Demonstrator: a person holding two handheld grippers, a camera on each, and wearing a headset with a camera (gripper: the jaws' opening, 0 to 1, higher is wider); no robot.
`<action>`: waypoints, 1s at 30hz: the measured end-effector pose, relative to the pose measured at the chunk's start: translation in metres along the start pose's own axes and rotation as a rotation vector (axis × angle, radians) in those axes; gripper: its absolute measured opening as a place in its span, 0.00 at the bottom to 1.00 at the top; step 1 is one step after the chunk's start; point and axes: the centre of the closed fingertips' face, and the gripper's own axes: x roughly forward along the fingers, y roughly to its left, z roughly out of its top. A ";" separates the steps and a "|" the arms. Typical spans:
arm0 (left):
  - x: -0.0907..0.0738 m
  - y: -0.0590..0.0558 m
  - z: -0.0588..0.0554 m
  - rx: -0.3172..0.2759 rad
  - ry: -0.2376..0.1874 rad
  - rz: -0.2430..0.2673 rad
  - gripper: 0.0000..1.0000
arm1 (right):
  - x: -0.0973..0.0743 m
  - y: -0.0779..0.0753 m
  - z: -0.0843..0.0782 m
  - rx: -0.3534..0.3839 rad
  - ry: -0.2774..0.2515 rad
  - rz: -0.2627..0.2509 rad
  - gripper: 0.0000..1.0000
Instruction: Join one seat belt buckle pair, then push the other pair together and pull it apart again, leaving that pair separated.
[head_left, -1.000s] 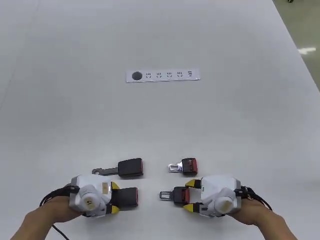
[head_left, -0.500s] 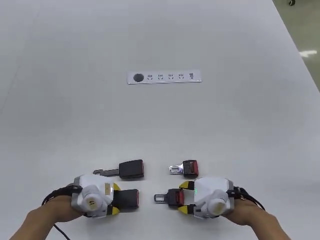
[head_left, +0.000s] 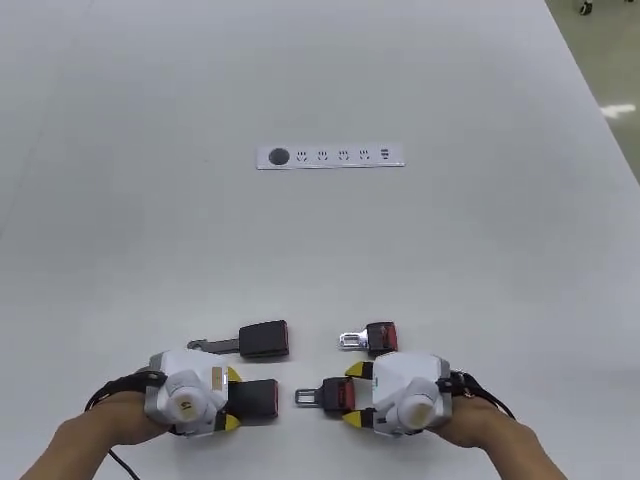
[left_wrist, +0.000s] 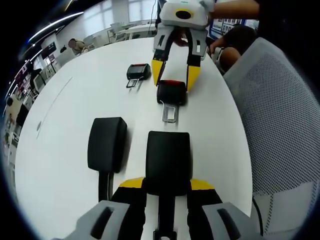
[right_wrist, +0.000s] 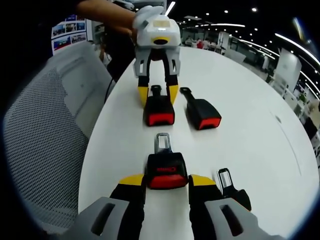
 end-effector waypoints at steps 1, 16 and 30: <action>0.000 0.000 0.000 0.000 0.000 0.000 0.32 | 0.001 0.000 0.001 0.000 -0.001 0.001 0.30; 0.000 0.000 0.000 -0.003 0.000 -0.001 0.32 | 0.012 0.001 0.016 -0.014 -0.016 0.012 0.30; -0.001 -0.001 0.002 -0.005 0.003 -0.003 0.32 | 0.013 0.007 0.032 -0.021 -0.027 0.022 0.30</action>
